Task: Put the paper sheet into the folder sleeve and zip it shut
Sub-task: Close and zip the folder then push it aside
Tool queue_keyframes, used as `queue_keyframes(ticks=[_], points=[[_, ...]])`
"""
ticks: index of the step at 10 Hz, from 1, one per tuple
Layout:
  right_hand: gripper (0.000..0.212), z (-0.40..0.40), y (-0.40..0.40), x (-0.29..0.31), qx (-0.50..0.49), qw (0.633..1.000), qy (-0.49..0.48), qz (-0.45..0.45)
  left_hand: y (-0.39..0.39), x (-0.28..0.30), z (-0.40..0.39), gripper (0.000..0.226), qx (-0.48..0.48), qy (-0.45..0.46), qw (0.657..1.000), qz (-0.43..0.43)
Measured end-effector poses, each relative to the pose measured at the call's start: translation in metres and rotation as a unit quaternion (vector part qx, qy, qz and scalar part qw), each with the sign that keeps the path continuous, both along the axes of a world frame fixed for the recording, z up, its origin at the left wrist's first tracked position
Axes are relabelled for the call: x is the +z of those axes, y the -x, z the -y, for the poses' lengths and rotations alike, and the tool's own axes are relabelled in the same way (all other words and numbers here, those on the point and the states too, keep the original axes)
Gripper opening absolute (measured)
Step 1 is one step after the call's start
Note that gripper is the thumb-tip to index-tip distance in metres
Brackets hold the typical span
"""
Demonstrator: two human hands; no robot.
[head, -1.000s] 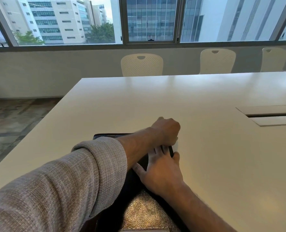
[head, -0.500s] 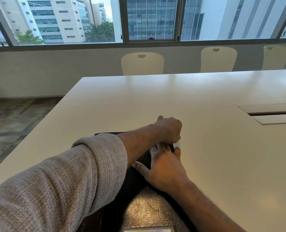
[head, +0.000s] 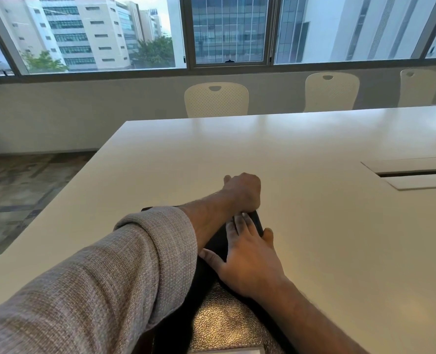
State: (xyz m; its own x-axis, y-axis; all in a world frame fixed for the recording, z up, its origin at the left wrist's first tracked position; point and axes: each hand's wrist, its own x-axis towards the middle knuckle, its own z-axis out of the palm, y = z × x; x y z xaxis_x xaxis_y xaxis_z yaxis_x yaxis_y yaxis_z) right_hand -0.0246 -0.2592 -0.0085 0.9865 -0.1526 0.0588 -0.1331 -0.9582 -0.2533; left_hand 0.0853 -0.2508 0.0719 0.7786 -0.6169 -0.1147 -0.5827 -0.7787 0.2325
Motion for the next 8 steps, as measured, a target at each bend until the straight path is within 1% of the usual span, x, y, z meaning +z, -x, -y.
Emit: queue_keyframes(ticks=[1,2,3,4,5,6,7,8], points=[[0.104,0.000,0.000,0.000,0.000,1.000,0.003,-0.001,-0.001,0.001,-0.001,0.018,-0.003,0.006,1.000,0.011],[0.104,0.001,0.001,0.000,0.004,1.000,0.002,0.001,0.006,0.009,-0.004,0.022,0.003,0.009,1.000,-0.003],[0.101,0.001,0.001,0.002,0.015,1.000,-0.001,0.005,0.017,0.019,-0.007,0.024,-0.012,0.014,1.000,-0.016],[0.095,0.000,0.002,0.004,0.025,0.999,-0.020,0.028,0.039,0.034,-0.011,0.024,-0.042,0.030,0.998,-0.026],[0.092,0.000,0.003,0.005,0.026,0.999,-0.022,0.038,0.046,0.035,-0.012,0.024,-0.049,0.024,0.998,-0.041],[0.094,0.000,0.002,0.005,0.024,0.999,-0.017,0.027,0.044,0.036,-0.016,0.025,-0.047,0.007,0.998,-0.041],[0.097,0.000,0.001,0.003,0.022,0.999,-0.013,0.024,0.035,0.029,-0.014,0.023,-0.064,0.013,0.996,-0.058],[0.097,0.000,0.000,0.001,0.015,0.999,-0.007,0.043,0.033,0.026,-0.013,0.021,-0.080,0.009,0.995,-0.059]])
